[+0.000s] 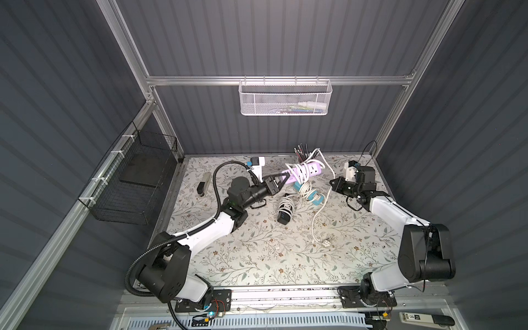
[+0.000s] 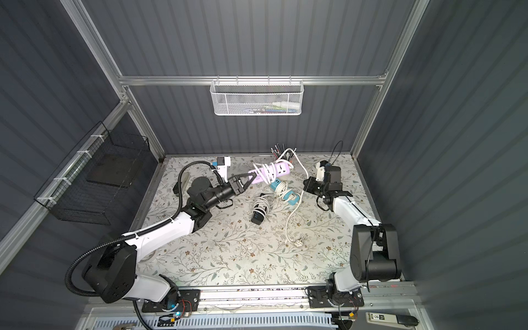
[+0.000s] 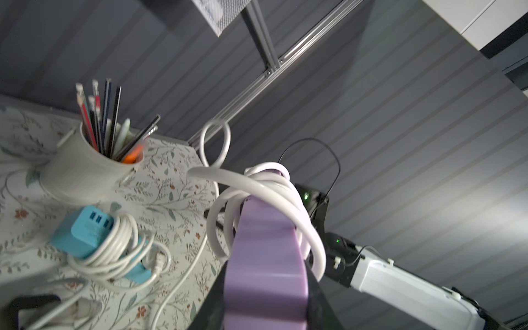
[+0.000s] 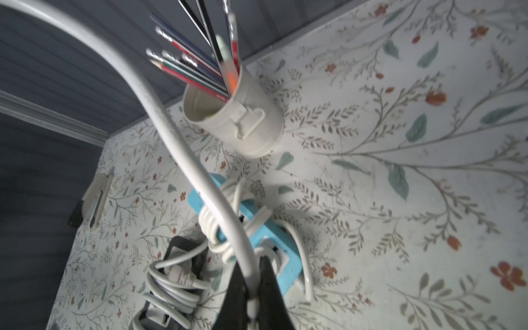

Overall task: Unwrap the cord wrapped around the power strip
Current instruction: Unwrap the power cord from the power strip.

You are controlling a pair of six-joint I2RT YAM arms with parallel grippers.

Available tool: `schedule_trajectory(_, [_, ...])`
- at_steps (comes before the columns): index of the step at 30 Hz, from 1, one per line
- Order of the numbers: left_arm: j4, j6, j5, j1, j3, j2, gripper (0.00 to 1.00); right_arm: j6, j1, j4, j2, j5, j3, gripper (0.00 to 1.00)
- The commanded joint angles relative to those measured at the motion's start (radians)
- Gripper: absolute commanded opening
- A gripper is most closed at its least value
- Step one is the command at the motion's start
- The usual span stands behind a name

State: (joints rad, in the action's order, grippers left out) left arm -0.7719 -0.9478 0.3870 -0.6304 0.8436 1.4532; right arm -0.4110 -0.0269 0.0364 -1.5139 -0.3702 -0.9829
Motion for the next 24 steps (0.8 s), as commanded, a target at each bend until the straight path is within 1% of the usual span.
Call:
schedule_trajectory(1, [-0.078, -0.028, 0.001, -0.005, -0.061, -0.06, 0.0, -0.003, 0.023, 0.004, 0.026, -0.009, -0.082, 0.0])
schedule_trajectory(4, [-0.047, -0.004, -0.021, -0.004, -0.108, -0.077, 0.0, 0.003, 0.045, -0.035, 0.072, -0.017, -0.119, 0.0])
schedule_trajectory(7, [-0.025, 0.027, -0.049, -0.005, -0.137, -0.086, 0.0, 0.011, 0.083, -0.084, 0.148, -0.017, -0.131, 0.0])
schedule_trajectory(9, [-0.009, 0.049, -0.095, -0.005, -0.147, -0.09, 0.0, 0.011, 0.115, -0.117, 0.196, -0.018, -0.13, 0.0])
schedule_trajectory(13, [0.017, 0.11, -0.145, -0.002, -0.133, -0.086, 0.0, -0.003, 0.207, -0.204, 0.29, -0.014, -0.111, 0.0])
schedule_trajectory(19, [0.071, 0.2, -0.228, 0.013, -0.09, -0.1, 0.0, -0.039, 0.333, -0.292, 0.385, 0.023, -0.01, 0.0])
schedule_trajectory(20, [0.078, 0.213, -0.241, 0.017, -0.084, -0.105, 0.0, -0.047, 0.361, -0.294, 0.388, 0.022, 0.017, 0.0])
schedule_trajectory(24, [0.11, 0.269, -0.293, 0.029, -0.06, -0.137, 0.0, -0.072, 0.412, -0.284, 0.379, 0.024, 0.091, 0.0])
